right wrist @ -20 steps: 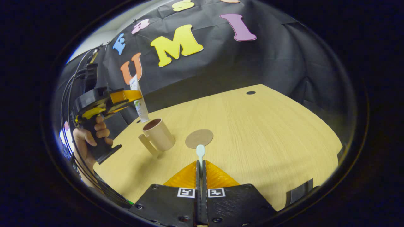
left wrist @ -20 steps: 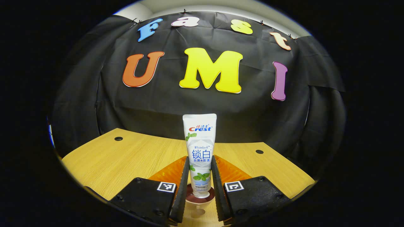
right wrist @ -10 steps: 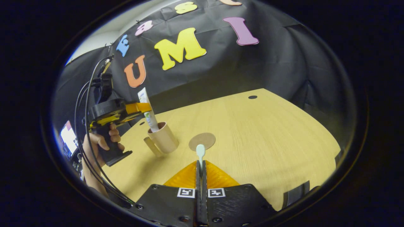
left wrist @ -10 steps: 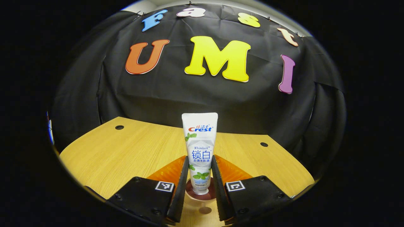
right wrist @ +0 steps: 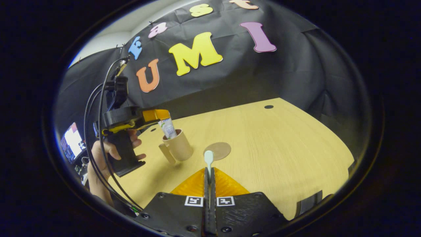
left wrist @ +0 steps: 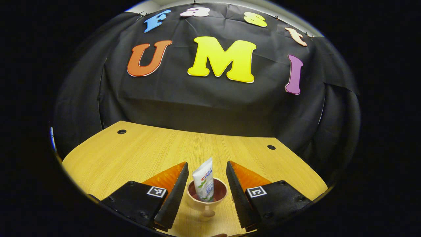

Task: Put the toothbrush and toothpaste on the desktop into the cup, then pick up the cup and place it on the coaster on the desktop.

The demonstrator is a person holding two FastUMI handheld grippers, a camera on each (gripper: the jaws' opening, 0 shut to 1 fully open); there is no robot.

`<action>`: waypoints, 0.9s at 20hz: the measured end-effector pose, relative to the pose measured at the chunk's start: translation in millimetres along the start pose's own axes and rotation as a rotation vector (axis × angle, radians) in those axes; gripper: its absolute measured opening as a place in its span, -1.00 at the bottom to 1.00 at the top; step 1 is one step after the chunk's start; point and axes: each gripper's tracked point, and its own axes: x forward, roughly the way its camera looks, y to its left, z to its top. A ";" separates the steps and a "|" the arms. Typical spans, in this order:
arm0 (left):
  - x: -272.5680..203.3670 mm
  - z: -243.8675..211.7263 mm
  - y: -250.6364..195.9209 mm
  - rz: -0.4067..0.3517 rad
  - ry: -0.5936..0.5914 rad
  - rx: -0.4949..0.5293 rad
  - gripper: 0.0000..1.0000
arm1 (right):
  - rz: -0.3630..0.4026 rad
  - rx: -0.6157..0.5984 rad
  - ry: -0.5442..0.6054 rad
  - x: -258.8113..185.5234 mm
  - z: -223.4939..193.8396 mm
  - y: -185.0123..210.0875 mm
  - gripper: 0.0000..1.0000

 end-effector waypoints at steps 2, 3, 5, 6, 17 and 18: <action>-8.4 4.2 0.6 -0.010 -0.013 -0.001 0.62 | 0.004 -0.004 -0.016 -2.9 4.4 2.7 -1.00; -12.2 8.4 2.8 -0.004 -0.027 0.006 0.70 | 0.007 -0.007 -0.022 -5.0 6.1 5.4 -1.00; -23.3 18.1 7.0 0.004 -0.058 0.027 1.00 | 0.015 -0.021 -0.035 -8.5 10.7 10.6 -0.99; -29.9 22.2 9.5 0.009 -0.074 0.039 0.97 | 0.026 -0.027 -0.042 -9.6 13.8 15.6 -0.99; -93.7 9.3 75.8 0.115 -0.119 0.060 0.96 | 0.141 -0.194 -0.175 10.7 91.0 81.1 -0.99; -97.0 3.4 82.0 0.125 -0.113 0.052 0.96 | 0.151 -0.214 -0.194 14.5 102.1 89.5 -1.00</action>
